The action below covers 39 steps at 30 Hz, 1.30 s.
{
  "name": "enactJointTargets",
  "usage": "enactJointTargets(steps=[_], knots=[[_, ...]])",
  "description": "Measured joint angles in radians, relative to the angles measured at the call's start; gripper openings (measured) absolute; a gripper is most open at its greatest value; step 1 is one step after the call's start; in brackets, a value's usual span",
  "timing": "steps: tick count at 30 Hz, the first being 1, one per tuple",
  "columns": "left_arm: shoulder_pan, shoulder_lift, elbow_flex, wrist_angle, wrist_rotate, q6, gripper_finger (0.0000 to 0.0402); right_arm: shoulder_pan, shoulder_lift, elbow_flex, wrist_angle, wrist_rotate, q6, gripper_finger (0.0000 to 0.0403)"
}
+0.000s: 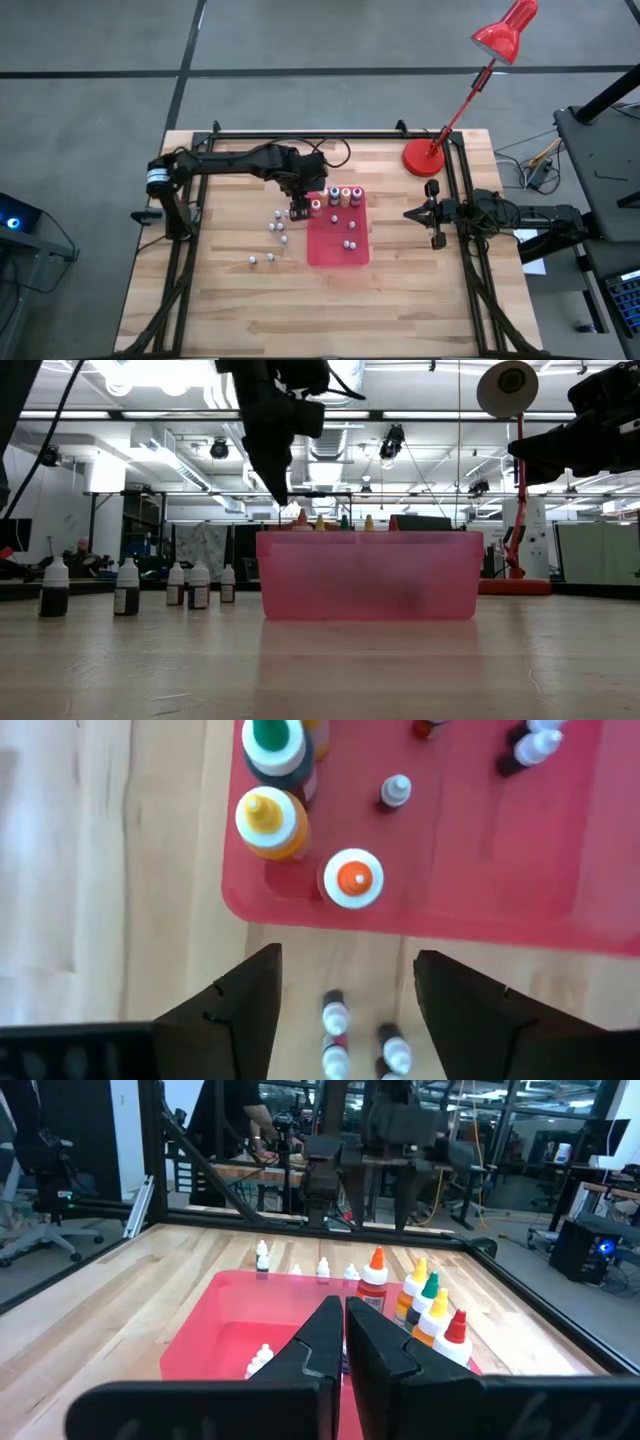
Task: Pick & Place food coloring
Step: Put the small food coloring bottle into the red bin
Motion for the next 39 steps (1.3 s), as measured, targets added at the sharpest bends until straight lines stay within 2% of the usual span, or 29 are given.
enactJointTargets(steps=[8,13,22,33,39], knots=[[0.000,-0.087,-0.065,0.007,0.000,0.161,0.0199,0.000,0.000,0.000,0.000,0.000,0.002,0.0009],[0.000,-0.135,-0.148,0.033,0.000,0.204,0.0199,0.000,0.000,0.000,0.000,0.000,0.002,0.0009],[0.000,-0.201,-0.329,0.188,-0.003,0.202,0.0199,0.000,0.000,0.000,0.000,0.000,0.002,0.0009],[0.000,-0.217,-0.462,0.208,0.019,0.200,0.0199,0.000,0.000,0.000,0.000,0.000,-0.001,0.0009],[0.001,-0.229,-0.485,0.195,0.019,0.095,0.0199,0.000,0.000,0.000,0.000,0.000,0.001,0.0009]])
